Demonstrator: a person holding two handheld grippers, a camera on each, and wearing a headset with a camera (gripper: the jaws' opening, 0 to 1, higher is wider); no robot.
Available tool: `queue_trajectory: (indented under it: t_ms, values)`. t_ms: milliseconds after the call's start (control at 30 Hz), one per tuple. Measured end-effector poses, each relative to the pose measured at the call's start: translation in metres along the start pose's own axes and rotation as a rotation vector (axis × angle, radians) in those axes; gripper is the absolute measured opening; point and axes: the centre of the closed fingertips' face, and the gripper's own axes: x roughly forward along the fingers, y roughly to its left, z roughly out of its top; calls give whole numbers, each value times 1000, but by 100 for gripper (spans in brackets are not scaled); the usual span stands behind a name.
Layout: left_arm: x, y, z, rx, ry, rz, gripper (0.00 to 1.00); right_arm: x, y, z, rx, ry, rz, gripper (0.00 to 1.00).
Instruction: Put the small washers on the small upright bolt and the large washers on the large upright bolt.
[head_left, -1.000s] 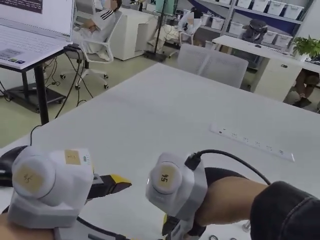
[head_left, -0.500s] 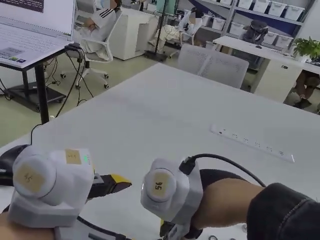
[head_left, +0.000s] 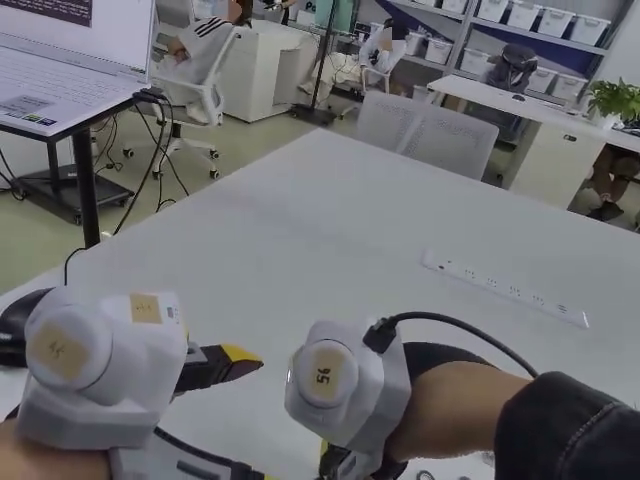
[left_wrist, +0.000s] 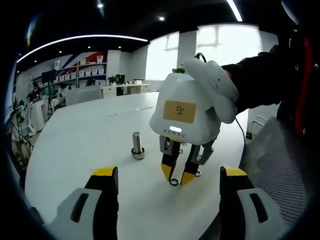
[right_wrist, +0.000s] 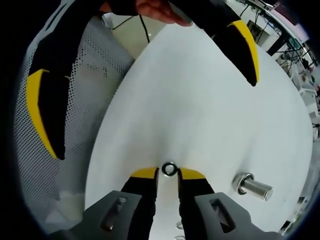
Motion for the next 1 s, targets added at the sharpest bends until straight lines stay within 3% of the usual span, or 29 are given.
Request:
queue_trajectory:
  t_ms: [633, 1000]
  values:
    - [1, 1, -1, -5, -2, -3, 83, 0, -2, 0, -20, -5, 5, 14]
    - [1, 2, -2, -4, 2, -8, 83, -2, -6, -6, -20, 23, 4, 14]
